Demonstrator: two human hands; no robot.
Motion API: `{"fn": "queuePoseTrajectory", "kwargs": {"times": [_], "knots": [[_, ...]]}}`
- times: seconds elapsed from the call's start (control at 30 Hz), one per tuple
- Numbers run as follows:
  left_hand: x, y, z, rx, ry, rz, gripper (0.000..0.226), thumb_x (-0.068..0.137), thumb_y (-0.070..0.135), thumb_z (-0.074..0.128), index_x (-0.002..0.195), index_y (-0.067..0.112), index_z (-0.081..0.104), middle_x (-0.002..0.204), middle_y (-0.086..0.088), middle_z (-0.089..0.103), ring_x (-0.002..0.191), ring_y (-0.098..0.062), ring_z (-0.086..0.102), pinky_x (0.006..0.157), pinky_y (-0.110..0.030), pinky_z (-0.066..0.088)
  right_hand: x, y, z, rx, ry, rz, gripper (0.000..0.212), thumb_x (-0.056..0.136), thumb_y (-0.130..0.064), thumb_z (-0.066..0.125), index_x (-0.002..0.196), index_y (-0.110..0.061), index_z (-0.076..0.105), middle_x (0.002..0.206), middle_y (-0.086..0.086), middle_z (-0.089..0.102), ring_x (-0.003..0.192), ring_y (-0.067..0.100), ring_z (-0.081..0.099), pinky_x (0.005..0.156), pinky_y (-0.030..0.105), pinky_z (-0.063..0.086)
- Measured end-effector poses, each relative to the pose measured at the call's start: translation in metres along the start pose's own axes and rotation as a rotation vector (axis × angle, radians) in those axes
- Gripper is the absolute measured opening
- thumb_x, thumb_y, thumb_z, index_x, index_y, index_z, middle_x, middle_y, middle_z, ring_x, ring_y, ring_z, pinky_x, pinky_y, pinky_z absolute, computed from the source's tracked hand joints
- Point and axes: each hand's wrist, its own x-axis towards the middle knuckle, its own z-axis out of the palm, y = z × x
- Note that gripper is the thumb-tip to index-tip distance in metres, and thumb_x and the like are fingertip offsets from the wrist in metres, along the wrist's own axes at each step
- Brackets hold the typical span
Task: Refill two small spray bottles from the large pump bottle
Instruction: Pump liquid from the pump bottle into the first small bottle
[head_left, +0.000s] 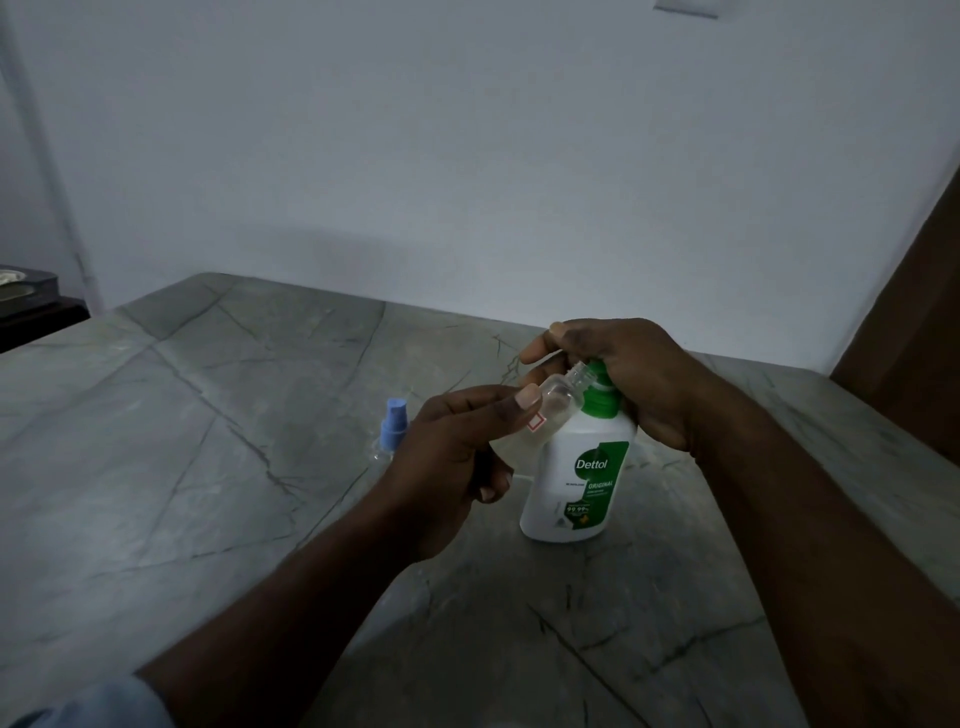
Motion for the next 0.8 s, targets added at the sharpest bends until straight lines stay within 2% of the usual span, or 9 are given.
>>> {"fn": "queuePoseTrajectory", "kwargs": {"times": [0.13, 0.23, 0.47, 0.7, 0.8], "knots": [[0.0004, -0.0001, 0.0011, -0.008, 0.009, 0.008, 0.023, 0.086, 0.033, 0.066, 0.093, 0.013, 0.076, 0.076, 0.005, 0.071, 0.047, -0.012, 0.045, 0.041, -0.021, 0.034, -0.0018, -0.002, -0.0023, 0.102, -0.06, -0.032, 0.038, 0.107, -0.028, 0.045, 0.106, -0.001, 0.073, 0.099, 0.019, 0.078, 0.086, 0.029, 0.075, 0.079, 0.039, 0.062], [0.0001, 0.0, 0.003, -0.012, 0.017, 0.013, 0.029, 0.082, 0.033, 0.068, 0.098, 0.01, 0.076, 0.079, 0.003, 0.072, 0.047, -0.013, 0.045, 0.042, -0.021, 0.033, -0.0021, -0.0038, -0.0033, 0.066, -0.074, -0.05, 0.038, 0.107, -0.027, 0.045, 0.108, -0.001, 0.072, 0.1, 0.019, 0.078, 0.086, 0.029, 0.075, 0.077, 0.038, 0.063], [0.0008, -0.0025, 0.0019, -0.015, 0.018, 0.025, 0.024, 0.082, 0.033, 0.07, 0.094, 0.014, 0.078, 0.086, -0.001, 0.073, 0.048, -0.014, 0.046, 0.042, -0.021, 0.034, -0.0019, 0.0003, -0.0052, 0.074, -0.111, -0.047, 0.038, 0.107, -0.021, 0.041, 0.105, -0.002, 0.074, 0.098, 0.019, 0.078, 0.086, 0.028, 0.077, 0.072, 0.033, 0.062], [-0.0006, -0.0037, 0.0003, -0.011, 0.013, 0.022, 0.021, 0.085, 0.032, 0.069, 0.092, 0.014, 0.078, 0.081, 0.0, 0.072, 0.047, -0.013, 0.045, 0.041, -0.021, 0.034, -0.0003, 0.0038, -0.0028, 0.067, -0.097, -0.035, 0.04, 0.105, -0.018, 0.047, 0.088, -0.011, 0.082, 0.102, 0.015, 0.079, 0.089, 0.026, 0.076, 0.077, 0.034, 0.063], [-0.0007, -0.004, 0.0004, -0.007, 0.003, 0.032, 0.019, 0.084, 0.033, 0.069, 0.087, 0.017, 0.08, 0.078, 0.0, 0.072, 0.046, -0.013, 0.045, 0.04, -0.02, 0.034, -0.0013, 0.0036, -0.0022, 0.031, -0.073, -0.046, 0.036, 0.105, -0.018, 0.046, 0.096, -0.006, 0.079, 0.1, 0.015, 0.079, 0.091, 0.028, 0.075, 0.086, 0.042, 0.06]]}}
